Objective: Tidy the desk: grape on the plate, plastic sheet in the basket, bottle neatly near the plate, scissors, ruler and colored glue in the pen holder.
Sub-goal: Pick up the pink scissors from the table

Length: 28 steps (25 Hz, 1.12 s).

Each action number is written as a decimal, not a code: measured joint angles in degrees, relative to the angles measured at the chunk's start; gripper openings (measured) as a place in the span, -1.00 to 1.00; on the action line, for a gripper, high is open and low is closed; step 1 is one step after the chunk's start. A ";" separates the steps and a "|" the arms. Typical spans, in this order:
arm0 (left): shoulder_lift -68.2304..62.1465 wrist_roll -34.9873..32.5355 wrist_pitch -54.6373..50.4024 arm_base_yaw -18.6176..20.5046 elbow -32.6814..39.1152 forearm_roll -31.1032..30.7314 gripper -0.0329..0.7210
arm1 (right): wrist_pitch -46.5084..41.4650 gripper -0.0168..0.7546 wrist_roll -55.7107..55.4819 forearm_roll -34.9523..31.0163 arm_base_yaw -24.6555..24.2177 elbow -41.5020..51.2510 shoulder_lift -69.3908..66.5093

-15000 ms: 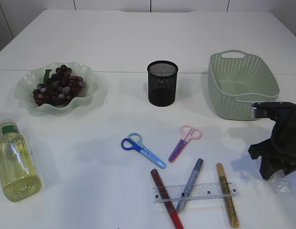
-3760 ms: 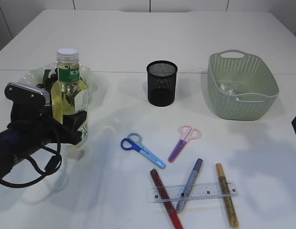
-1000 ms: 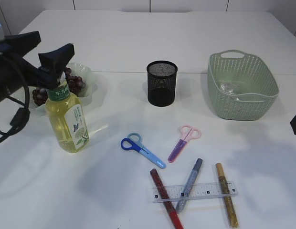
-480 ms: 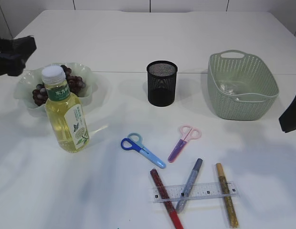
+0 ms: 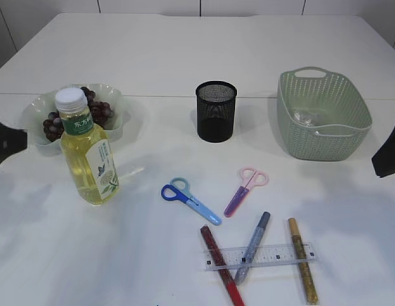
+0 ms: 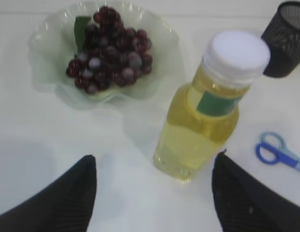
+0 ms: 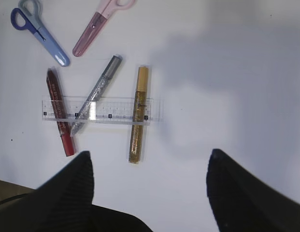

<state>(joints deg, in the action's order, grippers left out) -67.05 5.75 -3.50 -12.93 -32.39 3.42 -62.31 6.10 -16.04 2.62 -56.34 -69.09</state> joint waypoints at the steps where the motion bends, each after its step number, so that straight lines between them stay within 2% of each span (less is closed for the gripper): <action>1: 0.77 0.00 -2.85 0.00 0.00 0.00 0.51 | 0.00 0.50 0.09 0.00 0.00 0.00 0.00; 12: 3.91 -0.36 -36.94 0.00 -0.26 2.52 0.44 | 0.00 0.50 0.41 -0.36 0.00 0.00 0.00; 18: 3.91 -3.57 -54.50 0.00 -7.14 4.21 0.41 | 0.57 0.50 0.41 -4.44 0.00 0.00 0.00; 25: 3.91 -4.09 -52.78 0.00 -11.31 6.22 0.41 | 1.70 0.50 -5.24 -4.94 0.15 -2.98 0.00; 28: 3.91 -4.09 -52.44 0.00 -11.31 8.52 0.41 | 3.19 0.46 -8.10 -4.28 2.37 -5.65 -0.35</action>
<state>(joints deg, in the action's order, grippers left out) -63.14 1.65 -55.93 -12.93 -43.70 11.93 -59.12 -2.00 -20.31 4.99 -61.99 -69.43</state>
